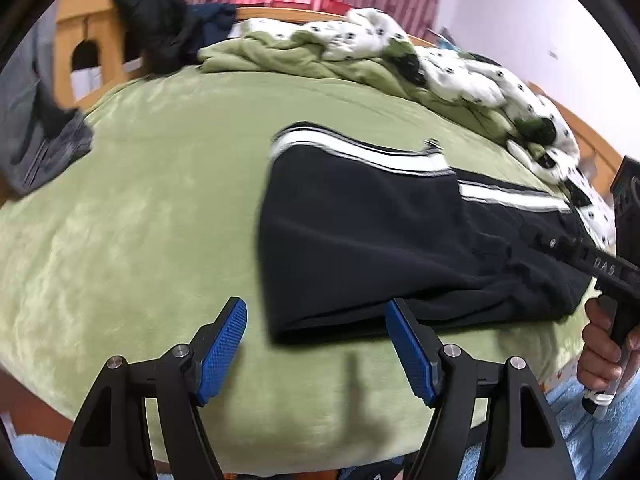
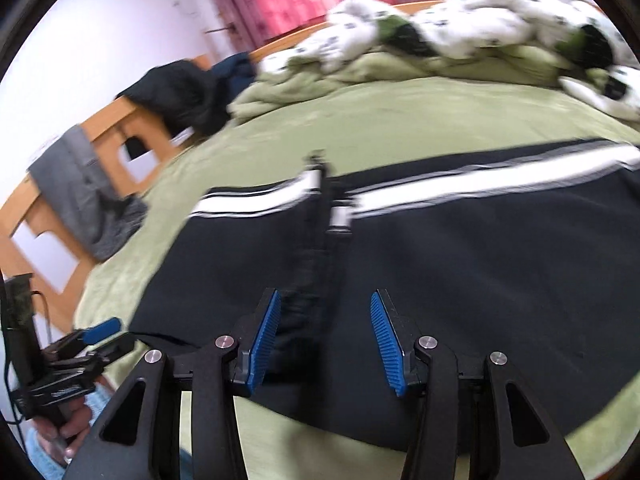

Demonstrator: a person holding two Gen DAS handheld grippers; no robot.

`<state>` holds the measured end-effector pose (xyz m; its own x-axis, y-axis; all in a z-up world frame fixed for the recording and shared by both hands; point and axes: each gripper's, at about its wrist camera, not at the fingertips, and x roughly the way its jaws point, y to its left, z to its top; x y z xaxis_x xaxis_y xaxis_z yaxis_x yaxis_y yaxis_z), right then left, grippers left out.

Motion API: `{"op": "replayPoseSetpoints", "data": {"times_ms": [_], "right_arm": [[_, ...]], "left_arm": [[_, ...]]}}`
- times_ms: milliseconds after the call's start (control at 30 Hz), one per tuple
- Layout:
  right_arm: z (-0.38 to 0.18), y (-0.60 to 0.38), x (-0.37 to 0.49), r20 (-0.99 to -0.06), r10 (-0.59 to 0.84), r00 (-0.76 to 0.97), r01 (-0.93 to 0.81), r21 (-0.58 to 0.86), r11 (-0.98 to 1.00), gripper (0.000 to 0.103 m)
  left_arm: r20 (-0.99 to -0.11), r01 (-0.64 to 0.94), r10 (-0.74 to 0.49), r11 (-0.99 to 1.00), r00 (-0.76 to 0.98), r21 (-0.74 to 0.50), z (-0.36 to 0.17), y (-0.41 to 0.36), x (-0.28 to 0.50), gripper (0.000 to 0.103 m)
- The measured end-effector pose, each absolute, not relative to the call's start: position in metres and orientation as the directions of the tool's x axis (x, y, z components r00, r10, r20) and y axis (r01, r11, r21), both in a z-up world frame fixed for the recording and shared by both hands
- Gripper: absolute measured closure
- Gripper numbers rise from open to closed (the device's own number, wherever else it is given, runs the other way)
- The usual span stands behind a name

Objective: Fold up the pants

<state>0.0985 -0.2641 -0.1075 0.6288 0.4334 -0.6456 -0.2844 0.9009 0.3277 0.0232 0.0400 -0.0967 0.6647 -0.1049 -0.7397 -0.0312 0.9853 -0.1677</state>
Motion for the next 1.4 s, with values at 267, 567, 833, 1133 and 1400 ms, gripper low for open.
{"op": "replayPoseSetpoints", "data": {"times_ms": [267,567,833,1133,1400], "right_arm": [[-0.124,-0.215,0.102,-0.719,0.342,0.605,-0.302,0.190,0.934,0.086],[-0.121,-0.242,0.088,-0.679,0.409,0.610,-0.266,0.311,0.912,0.097],[-0.129,-0.239,0.085,-0.720,0.387,0.576,-0.267,0.282,0.922,0.082],[-0.134,-0.231,0.149,-0.762,0.336,0.554,-0.193,0.275,0.942,0.059],[-0.152,-0.215,0.163,-0.754,0.338,0.563,-0.209,0.266,0.941,0.087]], "left_arm": [[-0.795,-0.041,-0.105,0.986,0.597,-0.161,-0.119,0.058,0.042,0.033],[-0.785,-0.052,-0.100,0.985,0.611,-0.165,-0.136,0.054,0.042,0.033],[-0.763,-0.078,-0.123,0.972,0.634,-0.221,-0.141,0.078,0.036,0.033],[-0.736,-0.084,-0.150,0.959,0.660,-0.270,-0.143,0.080,0.041,0.033],[-0.720,-0.096,-0.055,0.981,0.692,-0.168,-0.145,0.054,0.045,0.034]]}}
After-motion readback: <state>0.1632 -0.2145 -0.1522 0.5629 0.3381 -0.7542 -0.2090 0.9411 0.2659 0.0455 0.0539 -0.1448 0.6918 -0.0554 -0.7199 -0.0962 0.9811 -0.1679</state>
